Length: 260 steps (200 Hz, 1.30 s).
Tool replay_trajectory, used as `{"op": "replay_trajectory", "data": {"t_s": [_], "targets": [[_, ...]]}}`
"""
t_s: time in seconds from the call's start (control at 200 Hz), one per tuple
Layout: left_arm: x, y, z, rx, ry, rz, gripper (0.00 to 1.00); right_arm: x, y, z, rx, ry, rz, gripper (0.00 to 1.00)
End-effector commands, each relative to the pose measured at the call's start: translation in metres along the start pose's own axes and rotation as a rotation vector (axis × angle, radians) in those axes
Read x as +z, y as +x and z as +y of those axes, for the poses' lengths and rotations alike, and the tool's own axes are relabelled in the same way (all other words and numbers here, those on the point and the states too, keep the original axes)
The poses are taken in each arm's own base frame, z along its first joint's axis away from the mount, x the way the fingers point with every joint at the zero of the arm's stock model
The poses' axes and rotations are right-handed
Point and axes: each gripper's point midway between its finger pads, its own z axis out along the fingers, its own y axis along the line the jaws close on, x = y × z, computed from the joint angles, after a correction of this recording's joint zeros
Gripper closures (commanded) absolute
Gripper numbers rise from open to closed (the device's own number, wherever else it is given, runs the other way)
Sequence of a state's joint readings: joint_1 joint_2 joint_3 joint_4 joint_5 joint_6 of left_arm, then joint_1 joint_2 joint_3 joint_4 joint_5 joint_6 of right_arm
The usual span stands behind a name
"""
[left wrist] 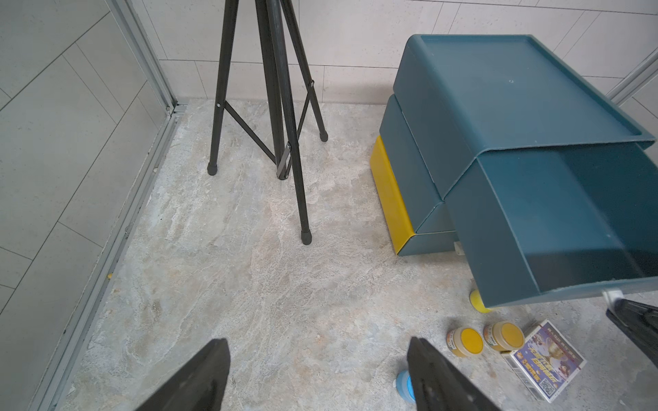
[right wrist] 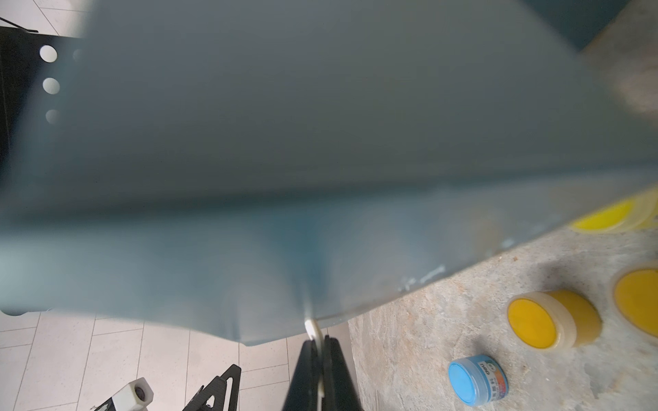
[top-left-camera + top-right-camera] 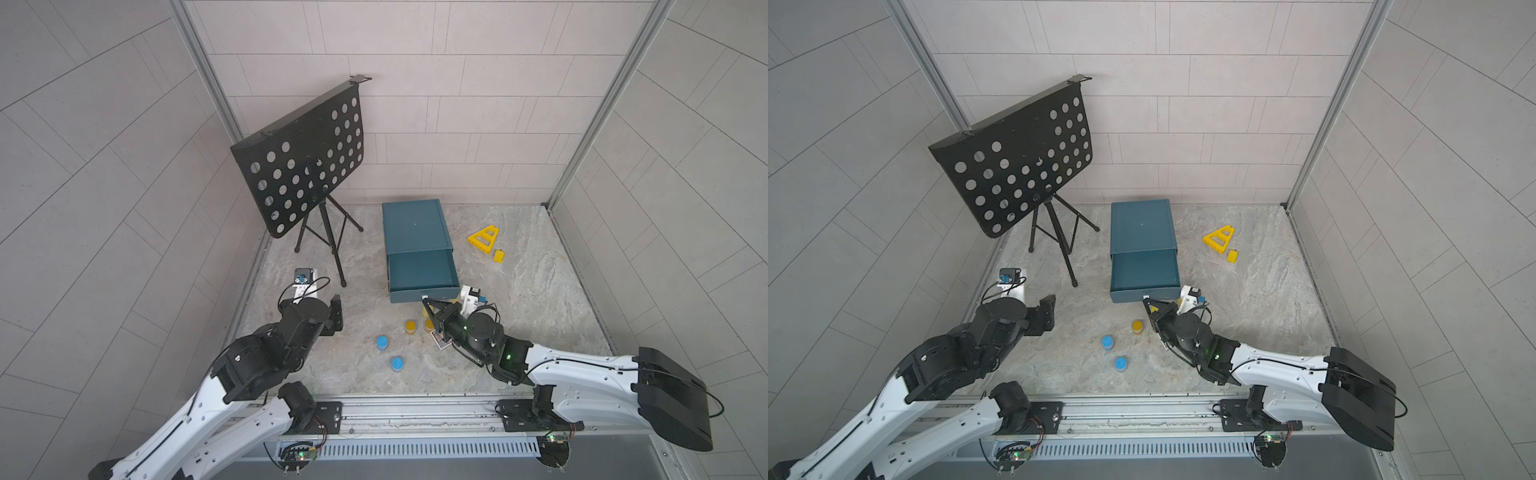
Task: Put the paint cans in the drawer according to color
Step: Open the drawer in the storage box, then pick up the paint can at the center of the board.
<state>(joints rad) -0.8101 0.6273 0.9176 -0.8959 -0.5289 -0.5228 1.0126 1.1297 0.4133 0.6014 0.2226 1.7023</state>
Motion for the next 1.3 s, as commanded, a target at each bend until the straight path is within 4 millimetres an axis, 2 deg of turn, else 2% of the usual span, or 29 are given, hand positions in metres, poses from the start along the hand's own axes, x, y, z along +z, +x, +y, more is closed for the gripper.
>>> {"op": "replay_trajectory", "data": {"t_s": [0.0,0.035,0.145,0.185,0.225,0.285,0.435,0.58,0.72,0.82,0.911,0.991,1.146,1.296], "targets": [[0.0,0.005,0.007,0.019,-0.027,0.008,0.15,0.001,0.006,-0.014,-0.032,0.063,0.02,1.0],[0.0,0.005,0.007,0.02,-0.029,0.008,0.15,0.001,0.007,-0.016,-0.035,0.074,0.026,1.0],[0.0,0.004,0.008,0.017,-0.028,0.004,0.15,-0.006,0.004,-0.022,-0.081,0.124,0.021,0.56],[0.0,0.005,0.008,0.016,-0.03,0.005,0.15,-0.012,-0.001,-0.022,-0.128,0.149,0.01,0.46],[0.0,0.005,0.008,0.017,-0.03,0.007,0.15,-0.019,-0.005,-0.022,-0.183,0.179,0.001,0.41],[-0.001,0.006,0.008,0.013,-0.029,0.007,0.15,-0.033,-0.015,-0.025,-0.261,0.222,-0.019,0.37],[-0.001,0.005,0.009,0.012,-0.031,0.001,0.15,-0.068,-0.043,-0.038,-0.448,0.31,-0.081,0.37],[-0.001,0.005,0.01,0.012,-0.034,0.003,0.15,-0.099,-0.074,-0.066,-0.622,0.447,-0.137,0.44],[-0.002,0.005,0.01,0.011,-0.033,0.0,0.15,-0.116,-0.108,-0.093,-0.721,0.621,-0.171,0.4],[-0.002,0.005,0.01,0.009,-0.032,0.0,0.15,-0.11,-0.126,-0.116,-0.637,0.694,-0.122,0.38],[-0.002,0.005,0.01,0.01,-0.033,-0.001,0.15,-0.098,-0.136,-0.127,-0.601,0.724,-0.082,0.38],[-0.003,0.004,0.011,0.007,-0.031,-0.004,0.15,-0.083,-0.139,-0.128,-0.642,0.749,-0.039,0.36],[-0.004,0.004,0.011,0.003,-0.028,-0.008,0.15,-0.046,-0.129,-0.127,-0.732,0.719,0.086,0.3],[-0.005,0.003,0.012,-0.001,-0.024,-0.014,0.15,-0.032,-0.137,-0.135,-0.823,0.703,0.054,0.26]]}}
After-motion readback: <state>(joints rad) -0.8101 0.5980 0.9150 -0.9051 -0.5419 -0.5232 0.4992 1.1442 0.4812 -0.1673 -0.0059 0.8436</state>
